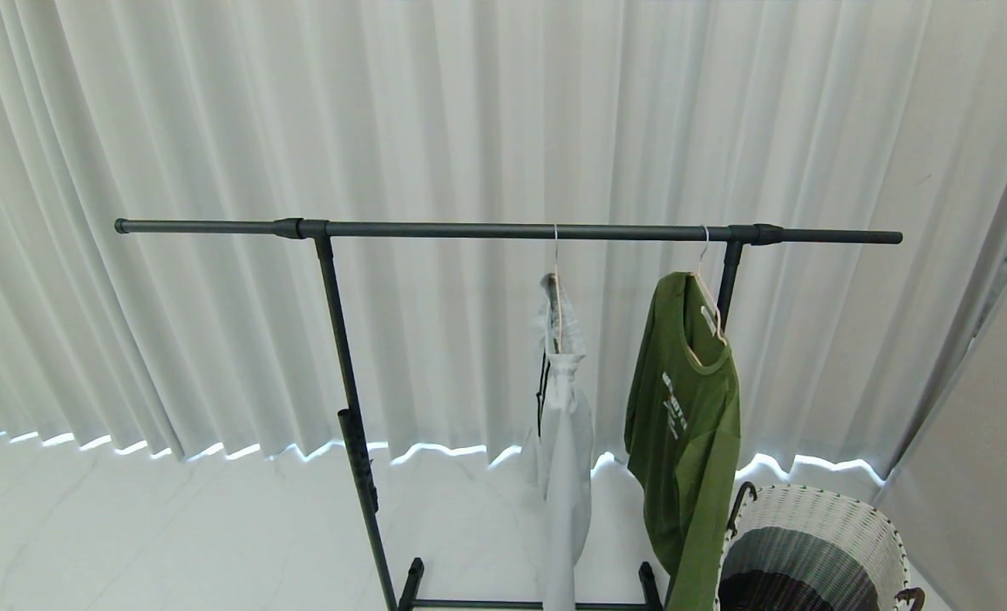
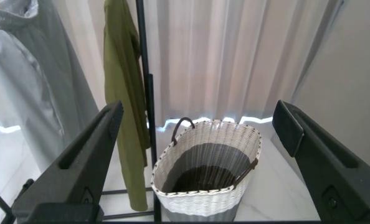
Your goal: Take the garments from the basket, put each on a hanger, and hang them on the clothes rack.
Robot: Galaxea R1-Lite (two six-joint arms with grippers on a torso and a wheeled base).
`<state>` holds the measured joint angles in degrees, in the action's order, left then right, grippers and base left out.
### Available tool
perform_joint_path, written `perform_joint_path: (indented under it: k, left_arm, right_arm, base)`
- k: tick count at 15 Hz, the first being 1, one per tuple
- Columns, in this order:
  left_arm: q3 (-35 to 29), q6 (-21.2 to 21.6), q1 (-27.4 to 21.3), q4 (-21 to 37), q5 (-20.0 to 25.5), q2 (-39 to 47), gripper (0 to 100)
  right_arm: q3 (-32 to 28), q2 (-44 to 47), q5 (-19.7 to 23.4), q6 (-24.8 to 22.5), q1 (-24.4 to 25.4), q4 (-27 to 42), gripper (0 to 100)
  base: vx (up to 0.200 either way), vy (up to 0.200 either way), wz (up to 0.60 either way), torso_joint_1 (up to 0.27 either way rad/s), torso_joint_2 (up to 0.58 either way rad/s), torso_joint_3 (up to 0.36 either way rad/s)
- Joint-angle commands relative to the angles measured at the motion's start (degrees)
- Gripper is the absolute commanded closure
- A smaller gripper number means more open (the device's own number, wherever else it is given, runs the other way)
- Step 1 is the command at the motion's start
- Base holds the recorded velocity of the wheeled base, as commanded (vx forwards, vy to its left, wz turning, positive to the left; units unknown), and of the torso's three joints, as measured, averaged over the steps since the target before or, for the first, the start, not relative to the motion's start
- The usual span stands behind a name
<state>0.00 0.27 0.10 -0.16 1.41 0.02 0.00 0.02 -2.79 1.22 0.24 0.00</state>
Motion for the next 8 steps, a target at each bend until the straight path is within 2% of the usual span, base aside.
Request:
perform_joint_path:
  k: [1, 8]
  left_arm:
    - [0.0, 0.0, -0.01, -0.02, -0.01, -0.02, 0]
    - [0.0, 0.0, 0.08, -0.02, -0.01, -0.02, 0]
  right_arm:
    - [0.0, -0.02, -0.02, 0.01, 0.02, 0.0, 0]
    - [0.0, -0.02, -0.02, 0.1, 0.02, 0.0, 0]
  base:
    - [0.0, 0.0, 0.0, 0.0, 0.0, 0.0]
    - [0.0, 0.0, 0.0, 0.0, 0.0, 0.0]
